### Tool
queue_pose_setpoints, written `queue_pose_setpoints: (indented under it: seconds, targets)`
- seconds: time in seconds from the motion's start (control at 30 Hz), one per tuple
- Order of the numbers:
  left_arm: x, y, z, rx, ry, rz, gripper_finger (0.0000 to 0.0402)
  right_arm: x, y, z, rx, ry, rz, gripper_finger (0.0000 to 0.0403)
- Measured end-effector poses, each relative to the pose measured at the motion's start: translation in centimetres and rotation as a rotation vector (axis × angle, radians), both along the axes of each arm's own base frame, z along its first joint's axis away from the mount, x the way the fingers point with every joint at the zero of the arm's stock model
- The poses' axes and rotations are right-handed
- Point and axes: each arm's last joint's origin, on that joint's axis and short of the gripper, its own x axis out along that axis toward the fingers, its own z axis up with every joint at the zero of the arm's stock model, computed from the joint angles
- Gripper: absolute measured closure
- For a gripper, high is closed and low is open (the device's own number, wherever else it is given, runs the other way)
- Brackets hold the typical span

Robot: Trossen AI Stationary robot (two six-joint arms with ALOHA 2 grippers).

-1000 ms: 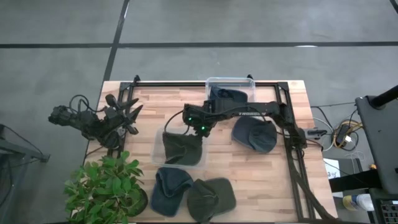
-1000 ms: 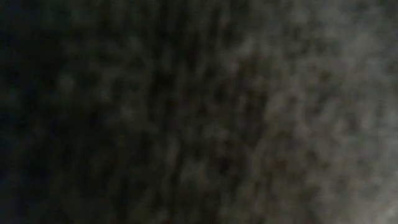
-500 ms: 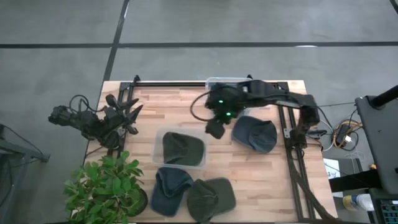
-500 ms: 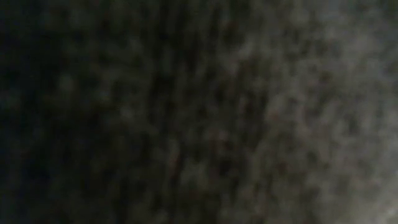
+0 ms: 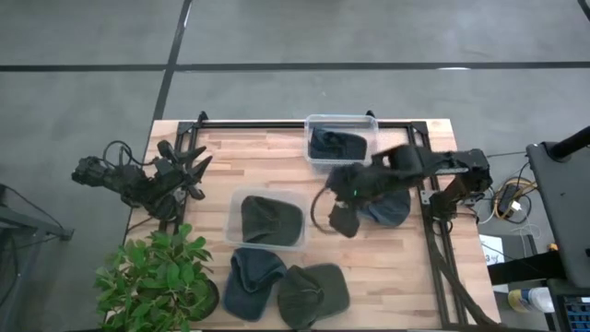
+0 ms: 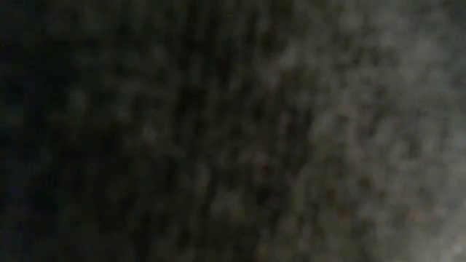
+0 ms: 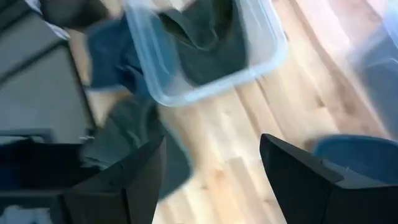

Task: Pick & Place hat
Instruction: Put the gray cap into the bottom transparent bin

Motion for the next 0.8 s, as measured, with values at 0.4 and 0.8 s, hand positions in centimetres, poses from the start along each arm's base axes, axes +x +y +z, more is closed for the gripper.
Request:
queue_pose_setpoints:
  seconds: [0.4,0.8]
  targets:
    - [0.1,-0.1,-0.5,-0.033,-0.004,-0.008,0.0259,1.2,3.0,-9.2,-0.041,0.162,0.078,0.0157]
    - [0.2,-0.1,-0.6,-0.035,-0.001,-0.011,0.0259,0.8,3.7,-17.7,-0.031,0.218,0.168,0.0168]
